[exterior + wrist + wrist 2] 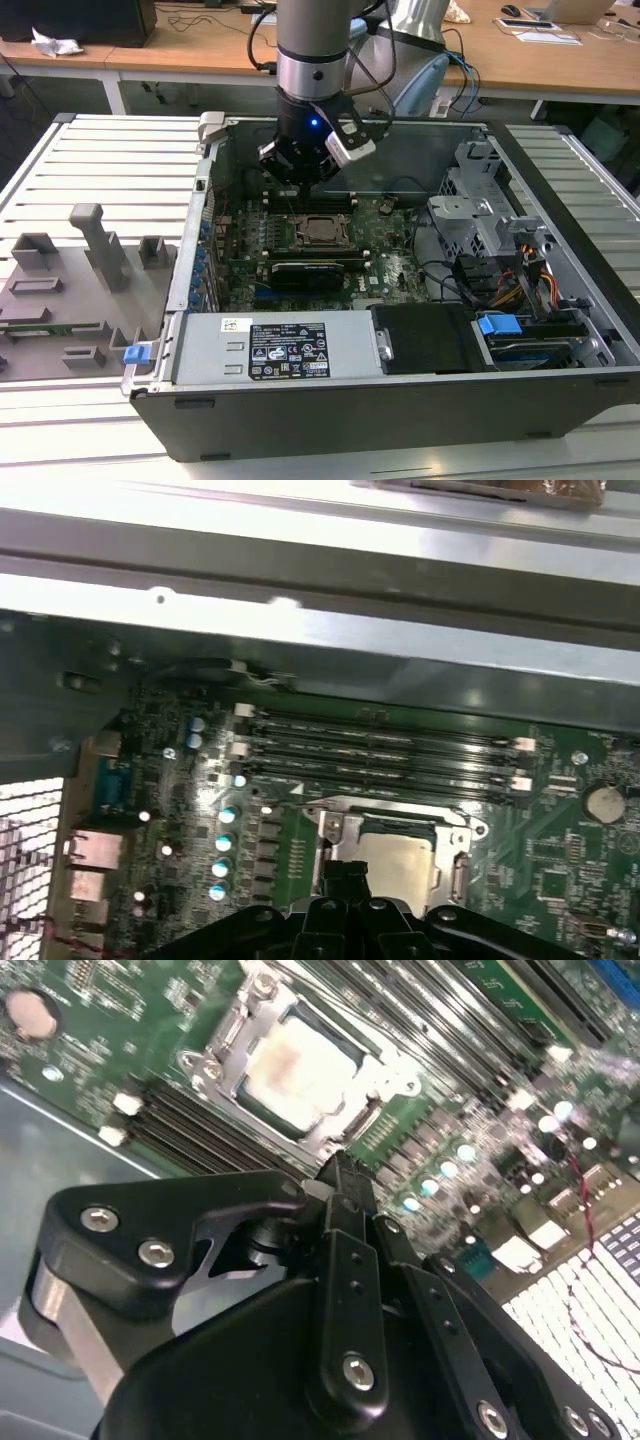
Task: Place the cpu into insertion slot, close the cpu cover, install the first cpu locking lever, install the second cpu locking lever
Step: 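Install the first cpu locking lever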
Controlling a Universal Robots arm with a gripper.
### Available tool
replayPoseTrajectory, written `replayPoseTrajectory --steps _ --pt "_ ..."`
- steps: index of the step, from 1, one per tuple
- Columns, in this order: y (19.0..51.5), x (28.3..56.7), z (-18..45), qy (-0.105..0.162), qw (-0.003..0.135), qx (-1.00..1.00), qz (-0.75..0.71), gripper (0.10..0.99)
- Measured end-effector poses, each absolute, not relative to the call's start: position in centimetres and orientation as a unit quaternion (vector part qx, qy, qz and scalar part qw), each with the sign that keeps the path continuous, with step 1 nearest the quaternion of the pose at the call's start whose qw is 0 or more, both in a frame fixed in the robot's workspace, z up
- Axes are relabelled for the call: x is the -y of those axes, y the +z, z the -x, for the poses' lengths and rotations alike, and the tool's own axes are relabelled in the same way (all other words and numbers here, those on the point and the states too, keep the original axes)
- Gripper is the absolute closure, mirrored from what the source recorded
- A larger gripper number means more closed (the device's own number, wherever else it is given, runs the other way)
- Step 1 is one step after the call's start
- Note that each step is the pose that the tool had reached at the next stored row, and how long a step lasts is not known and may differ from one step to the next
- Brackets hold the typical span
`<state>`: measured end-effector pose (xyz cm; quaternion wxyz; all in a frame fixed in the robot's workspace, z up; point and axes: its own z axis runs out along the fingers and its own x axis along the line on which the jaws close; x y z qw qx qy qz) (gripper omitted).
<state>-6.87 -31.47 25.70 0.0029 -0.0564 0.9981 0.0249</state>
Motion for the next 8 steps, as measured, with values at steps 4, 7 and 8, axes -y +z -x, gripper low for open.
replayPoseTrajectory --steps 4,7,8 --pt "25.7 31.5 8.3 0.025 0.003 -0.998 0.056 0.980" --pt "25.7 31.5 9.1 0.025 0.003 -0.998 0.056 0.980" --pt "25.7 31.5 9.5 0.025 0.003 -0.998 0.056 0.980"
